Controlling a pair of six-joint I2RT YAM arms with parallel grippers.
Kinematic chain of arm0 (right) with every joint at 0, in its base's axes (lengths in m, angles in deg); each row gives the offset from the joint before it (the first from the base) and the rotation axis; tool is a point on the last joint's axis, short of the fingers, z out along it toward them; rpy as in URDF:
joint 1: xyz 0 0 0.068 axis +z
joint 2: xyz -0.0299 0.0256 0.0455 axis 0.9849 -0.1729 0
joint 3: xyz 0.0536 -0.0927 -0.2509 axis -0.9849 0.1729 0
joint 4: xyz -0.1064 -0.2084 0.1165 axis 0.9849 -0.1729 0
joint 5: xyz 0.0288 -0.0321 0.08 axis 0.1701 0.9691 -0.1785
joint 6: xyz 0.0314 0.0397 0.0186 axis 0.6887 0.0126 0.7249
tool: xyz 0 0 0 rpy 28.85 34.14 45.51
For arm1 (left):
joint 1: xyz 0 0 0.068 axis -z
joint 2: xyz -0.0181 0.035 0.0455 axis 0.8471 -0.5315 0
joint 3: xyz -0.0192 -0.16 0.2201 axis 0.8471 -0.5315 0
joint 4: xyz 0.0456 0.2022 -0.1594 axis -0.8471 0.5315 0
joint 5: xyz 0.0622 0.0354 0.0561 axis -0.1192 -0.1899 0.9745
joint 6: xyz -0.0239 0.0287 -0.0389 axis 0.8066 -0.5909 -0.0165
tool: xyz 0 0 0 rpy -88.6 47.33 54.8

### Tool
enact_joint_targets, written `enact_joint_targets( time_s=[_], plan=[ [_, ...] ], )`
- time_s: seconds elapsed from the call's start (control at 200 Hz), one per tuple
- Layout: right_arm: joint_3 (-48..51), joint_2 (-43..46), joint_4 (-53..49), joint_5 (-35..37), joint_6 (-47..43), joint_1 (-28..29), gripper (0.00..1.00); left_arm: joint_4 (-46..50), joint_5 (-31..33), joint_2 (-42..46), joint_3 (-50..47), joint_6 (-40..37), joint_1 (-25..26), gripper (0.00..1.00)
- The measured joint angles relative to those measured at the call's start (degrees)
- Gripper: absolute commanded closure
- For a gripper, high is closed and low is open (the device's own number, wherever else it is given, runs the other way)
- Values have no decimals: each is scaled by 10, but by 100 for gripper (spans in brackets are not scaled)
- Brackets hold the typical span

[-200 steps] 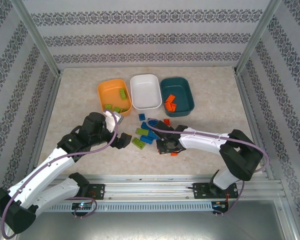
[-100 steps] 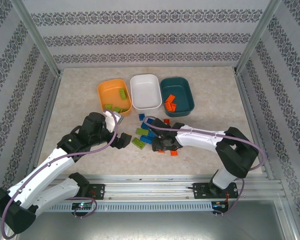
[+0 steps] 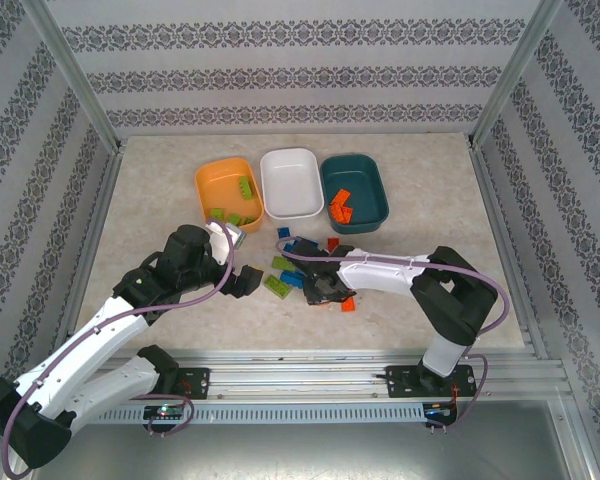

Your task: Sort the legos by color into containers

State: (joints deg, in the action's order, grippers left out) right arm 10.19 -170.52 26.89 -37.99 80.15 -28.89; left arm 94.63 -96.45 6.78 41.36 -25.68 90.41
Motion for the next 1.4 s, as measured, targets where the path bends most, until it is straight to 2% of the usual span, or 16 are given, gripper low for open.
enact_joint_targets(
  time_s=[0.145, 0.325, 0.47, 0.62, 0.789, 1.109, 1.399],
  plan=[
    [0, 20, -5, -1, 0, 0, 70, 0, 0, 2, 0, 0, 0, 0],
    [-5, 105, -29, -1, -4, -12, 70, 0, 2, 5, 0, 0, 0, 0],
    [-35, 165, -48, -1, -24, -69, 69, 0, 3, 6, 0, 0, 0, 0],
    [-82, 175, -54, -1, -54, -138, 70, 0, 6, 6, 0, 0, 0, 0],
    [-144, 127, -47, -17, -88, -184, 70, 0, 13, 9, 0, 0, 0, 0],
    [-234, -35, -35, -48, -134, -248, 71, 0, 19, 8, 0, 0, 0, 0],
    [-299, -114, -35, -55, -160, -308, 70, 0, 21, 0, 0, 0, 0, 0]
  ],
)
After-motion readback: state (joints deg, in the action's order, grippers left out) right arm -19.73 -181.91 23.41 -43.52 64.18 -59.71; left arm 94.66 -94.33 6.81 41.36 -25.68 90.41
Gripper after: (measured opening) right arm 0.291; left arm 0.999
